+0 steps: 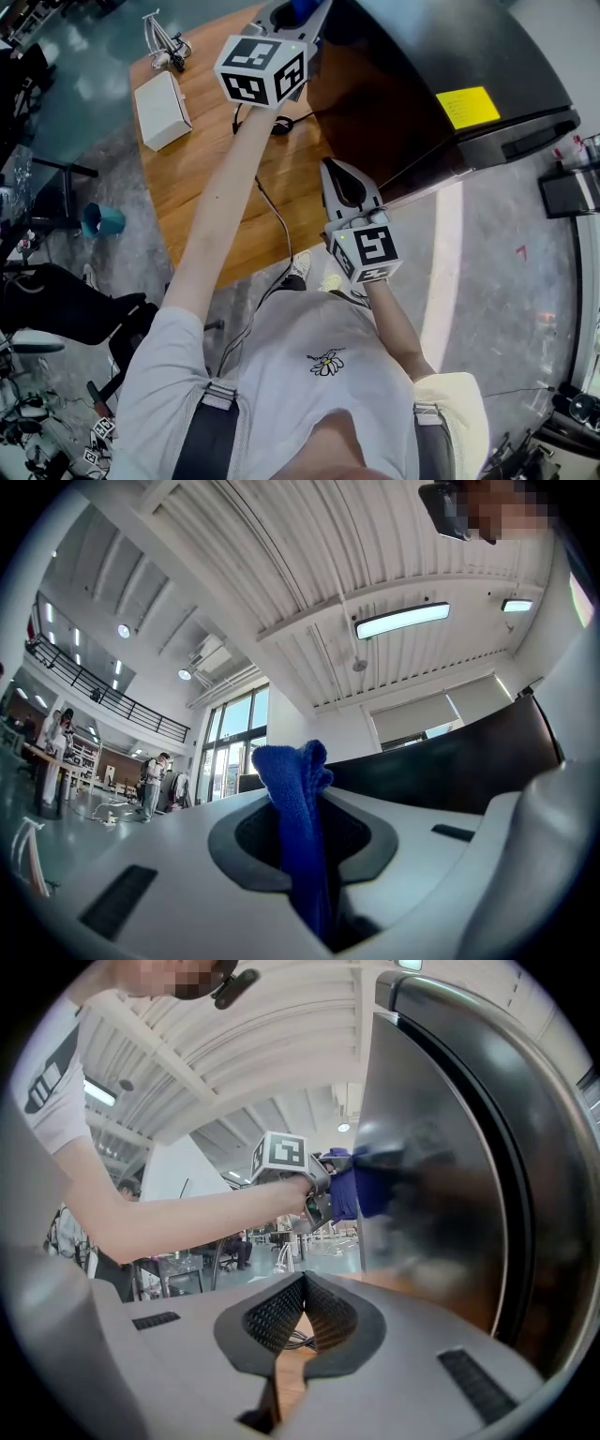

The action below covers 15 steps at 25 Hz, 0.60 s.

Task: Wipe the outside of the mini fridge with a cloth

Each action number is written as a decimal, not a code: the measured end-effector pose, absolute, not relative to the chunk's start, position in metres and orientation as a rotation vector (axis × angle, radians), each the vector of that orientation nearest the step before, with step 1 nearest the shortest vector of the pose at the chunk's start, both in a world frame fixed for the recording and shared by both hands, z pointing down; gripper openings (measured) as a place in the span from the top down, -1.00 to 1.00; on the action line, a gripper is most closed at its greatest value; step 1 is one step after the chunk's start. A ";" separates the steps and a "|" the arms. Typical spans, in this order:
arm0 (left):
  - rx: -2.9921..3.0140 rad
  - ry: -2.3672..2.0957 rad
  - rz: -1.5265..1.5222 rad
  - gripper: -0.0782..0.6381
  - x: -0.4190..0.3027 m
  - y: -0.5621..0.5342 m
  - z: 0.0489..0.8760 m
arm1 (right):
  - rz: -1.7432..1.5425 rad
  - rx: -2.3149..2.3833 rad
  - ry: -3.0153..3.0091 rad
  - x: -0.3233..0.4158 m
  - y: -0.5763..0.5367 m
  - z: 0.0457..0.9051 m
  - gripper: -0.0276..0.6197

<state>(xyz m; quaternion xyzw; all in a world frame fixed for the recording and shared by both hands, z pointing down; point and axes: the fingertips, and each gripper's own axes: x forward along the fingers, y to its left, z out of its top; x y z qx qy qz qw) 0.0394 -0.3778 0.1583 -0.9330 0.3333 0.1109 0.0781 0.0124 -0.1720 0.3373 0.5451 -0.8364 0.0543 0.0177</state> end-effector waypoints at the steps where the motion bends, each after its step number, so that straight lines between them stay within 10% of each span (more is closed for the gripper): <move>1: -2.797 0.993 0.336 0.60 0.042 -0.368 0.158 | 0.168 1.687 -2.601 0.013 -0.169 0.337 0.88; 15: -2.852 0.898 0.408 0.60 0.087 -0.187 0.144 | 0.153 1.598 -2.554 0.045 -0.101 0.365 0.88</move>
